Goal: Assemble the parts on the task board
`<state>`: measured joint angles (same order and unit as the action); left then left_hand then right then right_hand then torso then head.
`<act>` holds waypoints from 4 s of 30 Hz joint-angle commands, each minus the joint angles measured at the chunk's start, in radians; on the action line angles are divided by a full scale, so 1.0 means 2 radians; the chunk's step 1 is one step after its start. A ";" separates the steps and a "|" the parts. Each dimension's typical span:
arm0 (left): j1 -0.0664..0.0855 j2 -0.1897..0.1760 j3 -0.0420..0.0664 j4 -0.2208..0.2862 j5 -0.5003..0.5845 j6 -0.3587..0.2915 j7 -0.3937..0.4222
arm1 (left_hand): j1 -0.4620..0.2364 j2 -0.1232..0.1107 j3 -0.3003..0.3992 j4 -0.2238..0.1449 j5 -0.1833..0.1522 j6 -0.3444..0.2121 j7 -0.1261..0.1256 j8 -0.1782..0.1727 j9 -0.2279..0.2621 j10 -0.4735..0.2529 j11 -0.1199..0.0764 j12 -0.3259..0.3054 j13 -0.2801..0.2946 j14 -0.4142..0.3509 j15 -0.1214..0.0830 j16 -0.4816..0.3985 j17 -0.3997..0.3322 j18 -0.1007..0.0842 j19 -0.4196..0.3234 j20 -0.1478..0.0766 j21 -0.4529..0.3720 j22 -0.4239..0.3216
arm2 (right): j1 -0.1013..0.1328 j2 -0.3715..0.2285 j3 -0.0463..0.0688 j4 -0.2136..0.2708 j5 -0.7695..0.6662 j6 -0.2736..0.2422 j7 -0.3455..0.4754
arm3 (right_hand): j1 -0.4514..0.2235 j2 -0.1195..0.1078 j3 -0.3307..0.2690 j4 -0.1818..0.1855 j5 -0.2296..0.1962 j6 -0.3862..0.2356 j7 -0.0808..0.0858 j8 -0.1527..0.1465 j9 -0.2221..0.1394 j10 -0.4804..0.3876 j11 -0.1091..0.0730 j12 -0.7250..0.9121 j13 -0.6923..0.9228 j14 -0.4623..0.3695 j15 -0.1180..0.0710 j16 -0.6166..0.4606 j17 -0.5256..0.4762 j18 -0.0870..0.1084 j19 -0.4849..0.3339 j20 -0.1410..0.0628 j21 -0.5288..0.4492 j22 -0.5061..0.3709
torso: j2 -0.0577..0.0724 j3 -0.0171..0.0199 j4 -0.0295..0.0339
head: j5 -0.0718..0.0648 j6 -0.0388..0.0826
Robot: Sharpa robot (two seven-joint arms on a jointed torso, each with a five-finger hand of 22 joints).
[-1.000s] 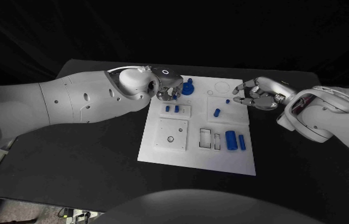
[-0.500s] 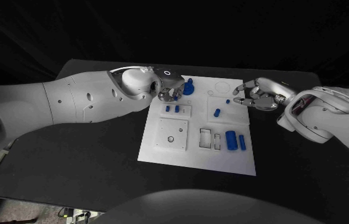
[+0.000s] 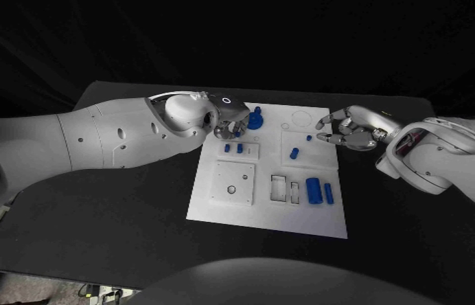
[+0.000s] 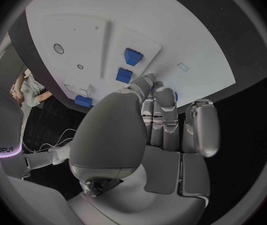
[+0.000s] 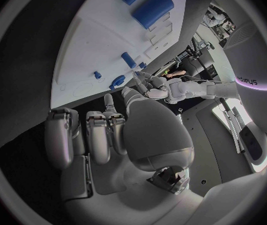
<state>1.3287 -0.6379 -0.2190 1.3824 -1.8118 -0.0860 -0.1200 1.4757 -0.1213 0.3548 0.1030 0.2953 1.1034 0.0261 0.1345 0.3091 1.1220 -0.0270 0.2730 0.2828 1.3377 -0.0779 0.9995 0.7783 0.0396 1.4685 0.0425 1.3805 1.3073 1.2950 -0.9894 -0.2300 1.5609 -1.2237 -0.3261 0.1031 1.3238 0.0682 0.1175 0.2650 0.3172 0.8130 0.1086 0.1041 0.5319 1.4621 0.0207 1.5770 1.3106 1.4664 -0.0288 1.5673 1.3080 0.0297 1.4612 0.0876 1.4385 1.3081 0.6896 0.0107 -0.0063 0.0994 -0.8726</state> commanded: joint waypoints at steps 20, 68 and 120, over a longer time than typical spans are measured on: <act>-0.004 0.004 -0.001 -0.007 -0.019 0.013 -0.001 | -0.001 -0.001 0.004 -0.005 0.005 -0.023 -0.004 -0.013 -0.006 0.002 -0.001 -0.008 -0.006 -0.011 0.000 -0.009 -0.015 0.004 0.003 0.002 -0.010 0.101 | -0.001 0.001 0.000 -0.001 -0.002 0.008 0.001 | -0.001 0.001 0.001 0.000 0.003 0.004 -0.001 -0.003 0.000 0.054 0.000 -0.003 0.130 0.052 0.000 0.002 0.131 0.005 -0.001 -0.001 -0.003 0.106 | 0.000 -0.0001 0.0000 | 0.000 0.000; 0.000 -0.041 0.001 0.009 -0.042 -0.021 -0.029 | -0.011 -0.031 -0.013 0.050 -0.083 -0.193 -0.067 -0.026 -0.054 -0.051 0.015 -0.050 -0.046 -0.013 0.008 0.005 -0.050 0.003 0.006 0.004 -0.014 0.101 | -0.001 -0.004 0.000 0.000 -0.002 0.001 0.002 | -0.007 -0.002 -0.004 0.006 -0.010 0.006 -0.002 -0.004 -0.001 0.054 -0.001 -0.003 0.130 0.052 -0.001 0.002 0.131 0.000 0.014 -0.002 0.015 0.112 | 0.000 -0.0002 0.0002 | 0.002 0.000; 0.035 -0.137 0.000 0.083 0.171 -0.333 0.082 | -0.016 -0.011 -0.034 0.094 -0.048 -0.187 -0.048 -0.038 -0.120 -0.205 0.023 -0.024 -0.107 0.000 0.008 0.004 -0.067 0.002 0.010 0.003 -0.014 0.103 | 0.024 0.059 0.000 -0.045 -0.154 0.055 -0.078 | 0.039 -0.083 0.021 -0.032 -0.029 0.014 -0.012 -0.015 -0.050 -0.350 0.025 -0.618 -0.376 -0.043 0.010 -0.138 -0.019 0.037 -0.087 0.007 -0.184 0.052 | -0.001 -0.0021 0.0007 | -0.014 0.000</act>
<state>1.3980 -0.9145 -0.2201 1.5447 -1.4658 -0.7170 0.0175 1.4404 -0.1485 0.2807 0.2905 0.1952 0.7254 -0.0733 0.0537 0.0699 0.7060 0.0212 0.2207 0.0699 1.3321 -0.0613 1.0028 0.6430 0.0395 1.4649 0.0461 1.3477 1.3075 1.3445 -0.8735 -0.2299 1.4727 -1.4870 -0.2745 -0.0260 1.4075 -0.0980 0.1628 0.2000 0.2614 0.8440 0.0784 0.0731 0.4339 0.7698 0.0715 0.3379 0.5577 1.3895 -0.0091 1.2921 1.2700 0.0849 1.2929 0.1020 1.0726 1.3077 0.6891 0.0064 -0.0053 0.0735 -0.8726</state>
